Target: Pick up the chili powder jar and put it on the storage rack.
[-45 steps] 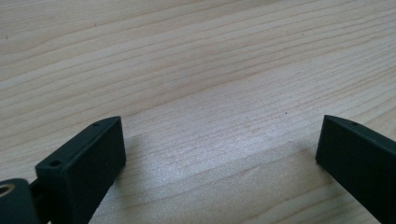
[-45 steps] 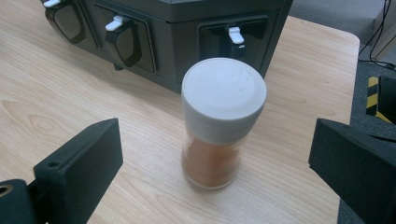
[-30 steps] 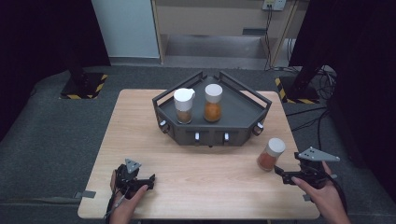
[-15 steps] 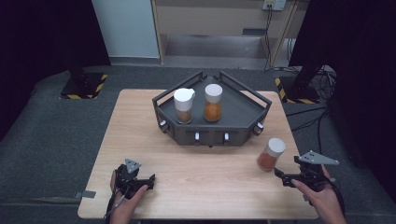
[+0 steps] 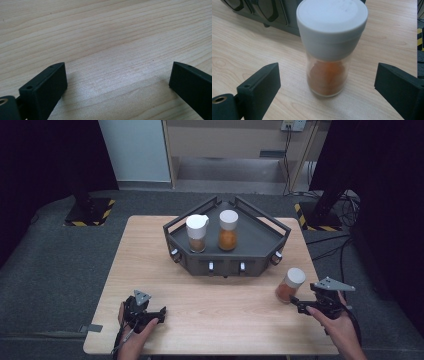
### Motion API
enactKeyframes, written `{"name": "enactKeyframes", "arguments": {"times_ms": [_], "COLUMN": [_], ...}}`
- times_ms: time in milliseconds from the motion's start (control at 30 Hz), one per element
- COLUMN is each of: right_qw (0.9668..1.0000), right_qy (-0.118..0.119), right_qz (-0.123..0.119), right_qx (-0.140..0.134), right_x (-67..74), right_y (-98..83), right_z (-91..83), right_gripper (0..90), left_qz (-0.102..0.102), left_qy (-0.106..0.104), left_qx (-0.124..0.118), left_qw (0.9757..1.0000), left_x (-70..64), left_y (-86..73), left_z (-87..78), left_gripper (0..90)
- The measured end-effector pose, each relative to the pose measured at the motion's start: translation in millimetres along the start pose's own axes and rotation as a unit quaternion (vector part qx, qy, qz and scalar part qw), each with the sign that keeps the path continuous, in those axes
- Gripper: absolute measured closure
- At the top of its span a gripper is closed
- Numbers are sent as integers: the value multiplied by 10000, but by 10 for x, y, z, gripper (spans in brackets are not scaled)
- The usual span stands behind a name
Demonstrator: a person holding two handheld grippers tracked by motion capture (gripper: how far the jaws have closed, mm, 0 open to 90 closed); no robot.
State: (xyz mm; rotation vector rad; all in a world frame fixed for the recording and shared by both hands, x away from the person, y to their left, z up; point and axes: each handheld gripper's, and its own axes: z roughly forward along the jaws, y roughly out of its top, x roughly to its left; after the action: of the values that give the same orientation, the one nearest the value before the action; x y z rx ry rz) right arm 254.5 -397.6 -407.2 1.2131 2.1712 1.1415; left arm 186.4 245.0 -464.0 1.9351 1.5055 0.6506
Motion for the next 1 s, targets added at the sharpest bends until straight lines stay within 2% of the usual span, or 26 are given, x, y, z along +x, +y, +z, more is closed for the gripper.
{"name": "enactKeyframes", "arguments": {"times_ms": [367,500,700,833,1000], "right_qw": [9999,9998,9998,9997,9996], "right_qy": [-32,-1,-80,-170,-188], "right_qz": [-149,-188,-165,-76,-46], "right_qx": [-46,-85,-95,-154,-209], "right_x": [37,38,60,65,68], "right_y": [107,136,190,175,150], "right_z": [136,177,252,257,267], "right_gripper": [129,197,252,334,339], "left_qz": [-5,-7,-7,-8,-15], "left_qy": [-10,-17,-23,-22,-21], "left_qx": [-3,-2,-3,-2,-4], "left_qw": [10000,10000,10000,10000,10000], "left_x": [4,7,10,10,7], "left_y": [0,0,0,0,-1], "left_z": [1,1,2,2,2], "left_gripper": [1,1,1,0,0]}}
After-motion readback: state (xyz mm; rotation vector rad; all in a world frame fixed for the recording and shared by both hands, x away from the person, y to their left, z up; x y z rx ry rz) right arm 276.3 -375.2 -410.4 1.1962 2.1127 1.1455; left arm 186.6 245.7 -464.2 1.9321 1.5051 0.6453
